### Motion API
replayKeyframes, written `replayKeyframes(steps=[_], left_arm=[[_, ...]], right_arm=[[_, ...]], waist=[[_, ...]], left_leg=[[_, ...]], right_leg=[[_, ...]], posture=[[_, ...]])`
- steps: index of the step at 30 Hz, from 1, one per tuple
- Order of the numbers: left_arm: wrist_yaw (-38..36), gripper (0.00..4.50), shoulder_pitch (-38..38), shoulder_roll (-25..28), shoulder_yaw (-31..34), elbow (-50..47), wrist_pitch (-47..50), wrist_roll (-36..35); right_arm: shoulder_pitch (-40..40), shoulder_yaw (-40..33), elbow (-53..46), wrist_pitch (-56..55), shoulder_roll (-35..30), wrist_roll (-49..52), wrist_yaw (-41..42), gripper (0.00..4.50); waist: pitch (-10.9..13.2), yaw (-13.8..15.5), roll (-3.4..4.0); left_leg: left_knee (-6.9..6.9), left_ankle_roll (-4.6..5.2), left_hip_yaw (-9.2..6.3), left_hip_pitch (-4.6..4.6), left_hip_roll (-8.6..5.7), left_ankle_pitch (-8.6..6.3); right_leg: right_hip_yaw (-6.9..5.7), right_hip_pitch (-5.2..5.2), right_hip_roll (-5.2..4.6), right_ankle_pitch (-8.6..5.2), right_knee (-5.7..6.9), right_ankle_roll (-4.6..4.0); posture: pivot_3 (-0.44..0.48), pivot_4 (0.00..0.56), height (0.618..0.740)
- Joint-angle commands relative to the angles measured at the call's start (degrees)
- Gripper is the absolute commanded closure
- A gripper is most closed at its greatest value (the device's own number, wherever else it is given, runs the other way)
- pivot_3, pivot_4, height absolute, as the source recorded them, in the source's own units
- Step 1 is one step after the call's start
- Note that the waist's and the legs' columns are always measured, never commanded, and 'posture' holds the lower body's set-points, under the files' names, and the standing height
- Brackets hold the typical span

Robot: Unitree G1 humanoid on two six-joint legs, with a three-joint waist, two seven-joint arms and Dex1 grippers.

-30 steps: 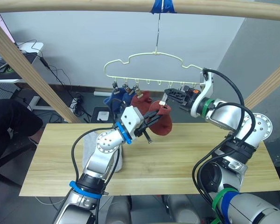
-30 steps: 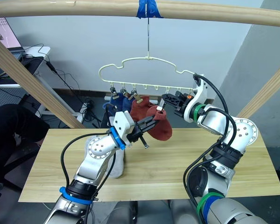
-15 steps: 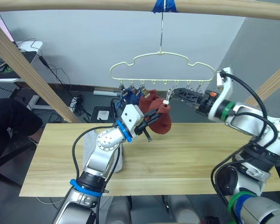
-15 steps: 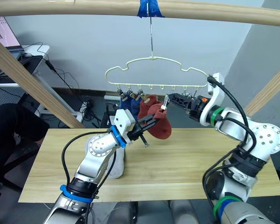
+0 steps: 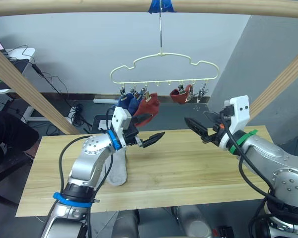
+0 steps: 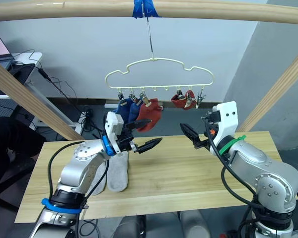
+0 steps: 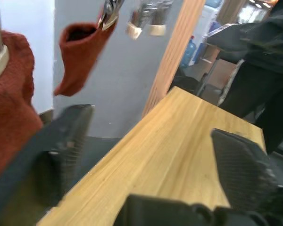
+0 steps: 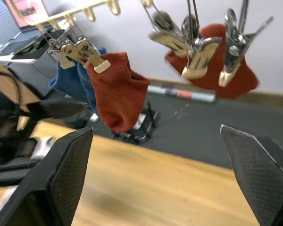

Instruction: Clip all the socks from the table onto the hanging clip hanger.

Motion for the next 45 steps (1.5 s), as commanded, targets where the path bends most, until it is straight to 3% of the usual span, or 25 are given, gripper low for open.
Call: replayKeyframes(steps=[1, 2, 5, 7, 16, 18, 45], left_arm=[[-3.25, 0.02, 3.83, 5.07, 4.78, -10.85, 5.89, -7.74], [-3.51, 0.02, 4.95, 6.51, 5.86, -13.04, 7.32, -9.32], [-2.17, 0.00, 8.93, 9.48, 9.28, -19.27, 10.13, -12.64], [0.22, 0.00, 11.04, 9.67, 10.68, -22.45, 11.95, -14.32], [7.93, 0.00, 16.94, 8.77, 12.26, -30.19, 14.83, -16.56], [9.23, 0.00, 17.34, 8.49, 12.17, -31.03, 14.89, -16.66], [14.68, 0.00, 19.68, 9.09, 12.62, -34.57, 14.41, -17.30]], right_arm=[[1.16, 4.50, -2.61, -7.11, 0.07, -6.60, 0.57, 0.00], [1.46, 5.80, -2.62, -8.63, -0.02, -8.36, 0.73, 0.00], [1.84, 9.86, -1.66, -13.18, 0.87, -14.22, 0.15, 0.54], [1.31, 11.75, -0.86, -14.98, 1.56, -17.27, -0.23, 1.20], [0.63, 14.73, 2.93, -21.68, 4.48, -28.38, -1.16, 1.20], [0.93, 14.81, 3.89, -22.59, 5.06, -29.69, -0.78, 1.78], [-2.84, 13.29, 16.97, -31.00, 12.43, -41.43, 0.96, 1.78]], waist=[[0.04, 0.04, 0.03], [0.16, 0.10, 0.03], [0.29, 0.37, 0.09], [0.33, 0.74, 0.11], [0.55, 1.79, 0.12], [0.63, 1.99, 0.11], [0.77, 3.58, 0.15]], left_leg=[[-0.04, 0.00, 0.00, 0.00, 0.00, 0.00], [-0.06, 0.00, 0.00, -0.03, 0.02, 0.00], [-0.08, 0.00, -0.01, -0.04, 0.03, 0.00], [-0.06, -0.01, 0.00, -0.04, 0.01, 0.00], [-0.06, -0.01, 0.01, -0.04, 0.01, 0.00], [-0.06, -0.01, 0.01, -0.04, 0.01, 0.00], [-0.06, -0.02, 0.02, -0.04, 0.00, -0.01]], right_leg=[[0.00, -0.02, 0.00, -0.01, 0.01, -0.01], [-0.01, -0.06, 0.00, -0.02, 0.00, -0.01], [-0.02, -0.08, -0.01, -0.03, -0.01, -0.03], [0.00, -0.09, -0.04, -0.03, -0.02, -0.03], [0.00, -0.09, -0.04, -0.04, -0.04, -0.04], [0.01, -0.09, -0.04, -0.04, -0.04, -0.04], [0.01, -0.09, -0.05, -0.03, -0.03, -0.05]], posture=[[-0.171, 0.267, 0.740], [-0.171, 0.267, 0.740], [-0.157, 0.270, 0.740], [-0.148, 0.274, 0.740], [-0.132, 0.281, 0.740], [-0.108, 0.286, 0.740], [-0.064, 0.289, 0.740]])
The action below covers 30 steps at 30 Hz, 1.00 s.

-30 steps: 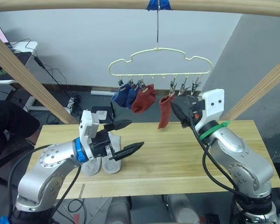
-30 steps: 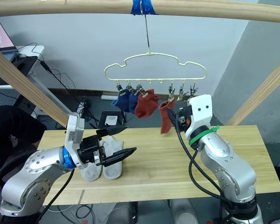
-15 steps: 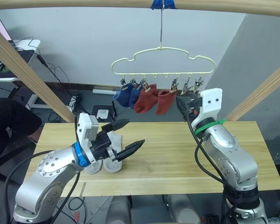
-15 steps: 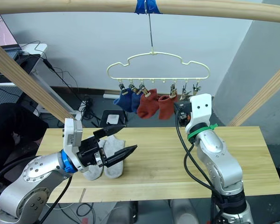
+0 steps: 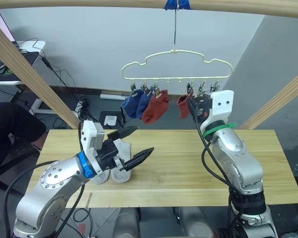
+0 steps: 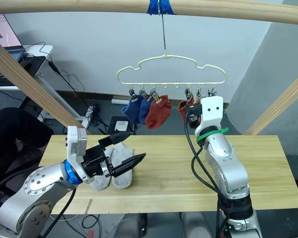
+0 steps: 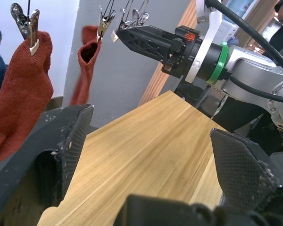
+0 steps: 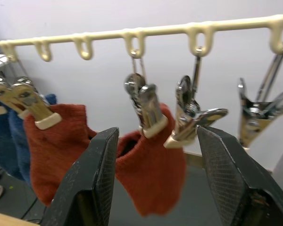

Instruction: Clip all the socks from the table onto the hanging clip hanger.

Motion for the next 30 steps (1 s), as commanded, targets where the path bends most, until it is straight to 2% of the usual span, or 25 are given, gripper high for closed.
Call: replayKeyframes(steps=[1, 15, 22, 25, 27, 30], left_arm=[[0.17, 0.00, 0.30, 0.41, 1.45, -2.92, -0.27, -1.15], [0.33, 0.00, 0.36, 0.63, 1.05, -3.09, -0.25, -0.99], [0.56, 0.00, 1.11, 0.63, 1.11, -3.59, -0.33, -0.95], [0.71, 0.00, 0.95, 0.57, 1.07, -3.65, -0.26, -0.97], [0.50, 0.00, 0.97, 0.62, 1.00, -3.54, -0.45, -0.84], [0.70, 0.00, 0.63, 0.39, 0.62, -3.55, -0.42, -0.82]], right_arm=[[-0.55, -1.17, -1.26, -0.61, 0.44, -1.16, -0.08, 1.78], [-3.05, -2.75, 1.58, -1.48, 2.42, -2.97, -0.07, 1.78], [-1.97, -3.16, 0.01, -0.80, 1.64, -3.16, 0.95, 1.78], [-0.65, -3.47, -1.29, 0.10, 0.99, -2.78, 1.89, 2.36], [-0.69, -3.39, -1.23, 0.20, 1.09, -2.97, 1.93, 3.01], [-1.48, -3.58, -0.56, -0.02, 1.60, -3.34, 1.42, 3.01]], waist=[[0.00, 0.04, 0.00], [0.06, 0.44, 0.02], [0.06, 0.66, 0.02], [0.06, 0.91, 0.02], [0.06, 0.91, 0.02], [0.06, 0.90, 0.02]], left_leg=[[0.00, 0.00, 0.00, 0.00, 0.00, 0.00], [-0.01, 0.00, 0.00, 0.00, 0.00, 0.00], [0.00, 0.00, 0.00, 0.00, 0.00, 0.00], [0.00, 0.00, 0.00, 0.00, 0.00, 0.00], [0.00, 0.00, 0.00, 0.00, 0.00, 0.00], [0.01, 0.00, 0.00, 0.00, 0.00, 0.00]], right_leg=[[-0.01, 0.00, 0.00, 0.00, 0.00, 0.00], [-0.01, 0.00, 0.00, 0.00, 0.01, 0.00], [-0.01, 0.00, 0.00, 0.00, 0.02, 0.00], [-0.02, 0.00, -0.01, 0.00, 0.01, 0.00], [-0.01, 0.00, -0.01, 0.00, 0.01, -0.01], [-0.01, 0.00, -0.01, 0.00, 0.03, -0.01]], posture=[[-0.064, 0.290, 0.740], [-0.059, 0.282, 0.740], [-0.058, 0.280, 0.740], [-0.058, 0.280, 0.740], [-0.057, 0.274, 0.740], [-0.057, 0.274, 0.740]])
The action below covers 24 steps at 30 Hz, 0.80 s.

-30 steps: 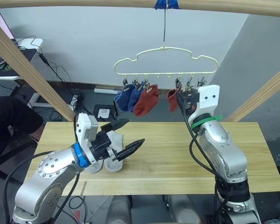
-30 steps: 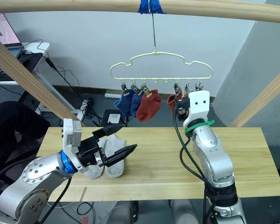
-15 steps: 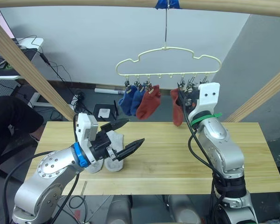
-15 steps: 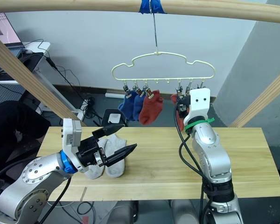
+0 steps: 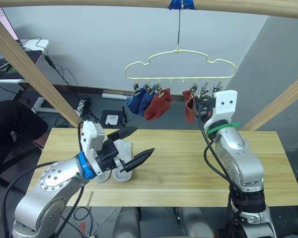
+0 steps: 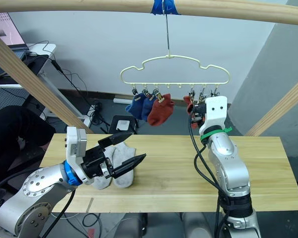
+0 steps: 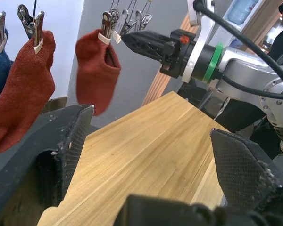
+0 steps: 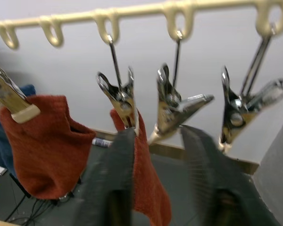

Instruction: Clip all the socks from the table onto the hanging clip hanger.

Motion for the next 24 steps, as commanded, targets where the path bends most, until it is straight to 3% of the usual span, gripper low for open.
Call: replayKeyframes(steps=[1, 24], left_arm=[[0.14, 0.00, -0.08, 0.08, 0.58, -2.29, -0.43, -0.69], [0.40, 0.00, 0.28, 0.04, 0.41, -2.65, -0.49, -0.42]], right_arm=[[-1.38, -0.61, -2.12, -0.90, 0.57, -0.43, -0.22, 3.01], [-5.71, -3.12, 1.51, -1.11, 3.72, -1.31, -2.00, 3.01]], waist=[[0.00, 0.00, 0.00], [0.00, 0.02, 0.00]], left_leg=[[0.01, 0.00, 0.00, 0.00, 0.00, 0.00], [0.00, 0.00, 0.00, -0.01, -0.01, 0.00]], right_leg=[[-0.01, 0.00, 0.00, 0.00, 0.01, 0.00], [-0.02, 0.00, -0.01, 0.01, 0.00, -0.01]], posture=[[-0.057, 0.274, 0.740], [-0.050, 0.271, 0.740]])
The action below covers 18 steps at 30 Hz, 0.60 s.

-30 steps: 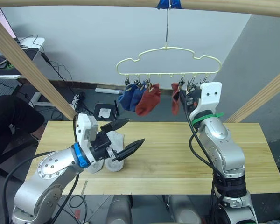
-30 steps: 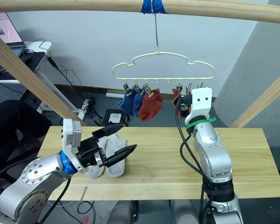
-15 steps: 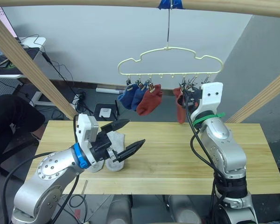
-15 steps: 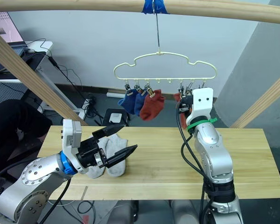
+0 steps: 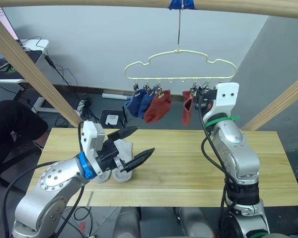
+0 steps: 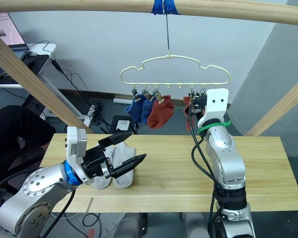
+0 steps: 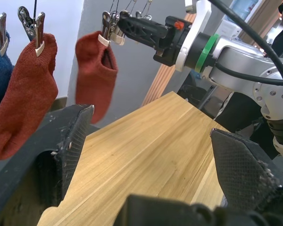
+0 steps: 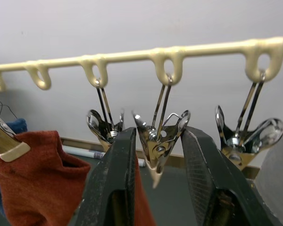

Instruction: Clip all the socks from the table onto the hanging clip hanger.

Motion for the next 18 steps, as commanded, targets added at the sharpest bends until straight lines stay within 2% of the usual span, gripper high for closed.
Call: replayKeyframes(steps=[1, 18], left_arm=[[0.27, 0.00, 0.34, 0.03, 0.45, -2.61, -0.49, -0.46], [0.05, 0.00, 0.27, 0.01, 0.00, -2.44, -0.94, -0.22]], right_arm=[[-1.23, -0.91, -1.28, -0.87, 0.35, -0.07, -0.46, 3.01], [-2.91, -1.82, 0.39, -1.57, 1.33, -0.07, -1.05, 3.01]], waist=[[0.00, 0.00, 0.00], [0.00, 0.01, 0.00]], left_leg=[[0.00, 0.00, 0.00, 0.00, 0.00, 0.00], [0.01, 0.00, 0.00, 0.01, 0.00, 0.00]], right_leg=[[0.00, 0.00, 0.00, 0.00, 0.01, 0.00], [-0.01, 0.00, 0.00, 0.01, 0.03, -0.01]], posture=[[-0.050, 0.271, 0.740], [-0.051, 0.268, 0.740]])
